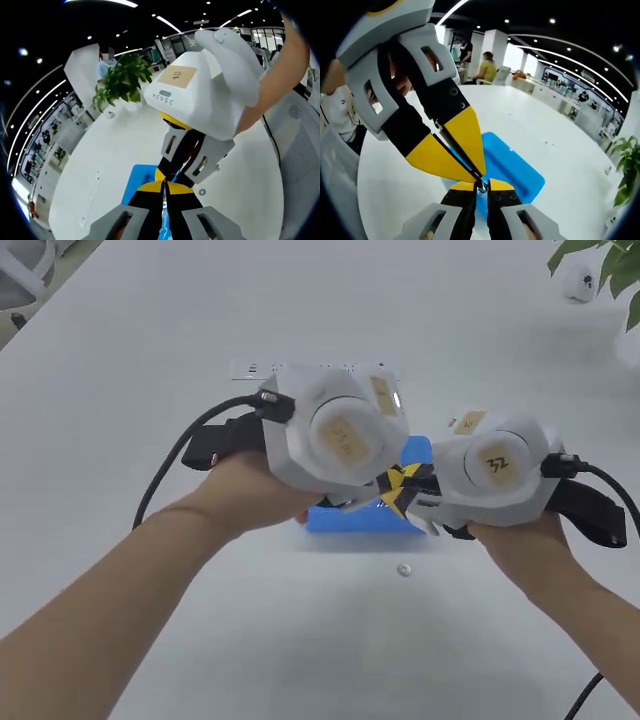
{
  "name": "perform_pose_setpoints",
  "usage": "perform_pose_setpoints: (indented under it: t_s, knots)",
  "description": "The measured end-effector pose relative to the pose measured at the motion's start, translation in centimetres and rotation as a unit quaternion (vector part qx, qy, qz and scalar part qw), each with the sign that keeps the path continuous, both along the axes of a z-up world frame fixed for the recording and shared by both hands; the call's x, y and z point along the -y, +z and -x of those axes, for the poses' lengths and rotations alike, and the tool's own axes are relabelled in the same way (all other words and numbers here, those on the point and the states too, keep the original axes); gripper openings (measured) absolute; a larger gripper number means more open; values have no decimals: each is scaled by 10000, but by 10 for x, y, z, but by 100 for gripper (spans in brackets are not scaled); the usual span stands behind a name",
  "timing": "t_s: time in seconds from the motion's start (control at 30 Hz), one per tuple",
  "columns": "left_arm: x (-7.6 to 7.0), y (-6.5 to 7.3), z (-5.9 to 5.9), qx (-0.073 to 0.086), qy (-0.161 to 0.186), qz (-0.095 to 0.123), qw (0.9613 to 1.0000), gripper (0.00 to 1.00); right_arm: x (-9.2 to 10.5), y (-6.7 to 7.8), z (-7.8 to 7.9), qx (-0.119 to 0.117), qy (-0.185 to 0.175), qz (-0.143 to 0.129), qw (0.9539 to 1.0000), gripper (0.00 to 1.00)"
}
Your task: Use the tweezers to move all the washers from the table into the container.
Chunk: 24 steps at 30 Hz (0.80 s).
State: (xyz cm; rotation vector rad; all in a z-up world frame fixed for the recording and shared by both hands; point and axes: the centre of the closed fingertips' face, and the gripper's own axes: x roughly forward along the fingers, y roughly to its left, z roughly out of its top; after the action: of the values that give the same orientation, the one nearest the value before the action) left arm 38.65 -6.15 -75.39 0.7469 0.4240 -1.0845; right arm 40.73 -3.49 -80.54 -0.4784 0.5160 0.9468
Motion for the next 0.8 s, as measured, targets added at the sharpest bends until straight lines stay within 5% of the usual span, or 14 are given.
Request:
perform_pose_setpoints:
  t_s: [0.8]
  knots:
    - [-1, -13, -2, -149, -18, 19, 9999, 0, 0, -14, 0, -203, -73, -40, 9998, 4]
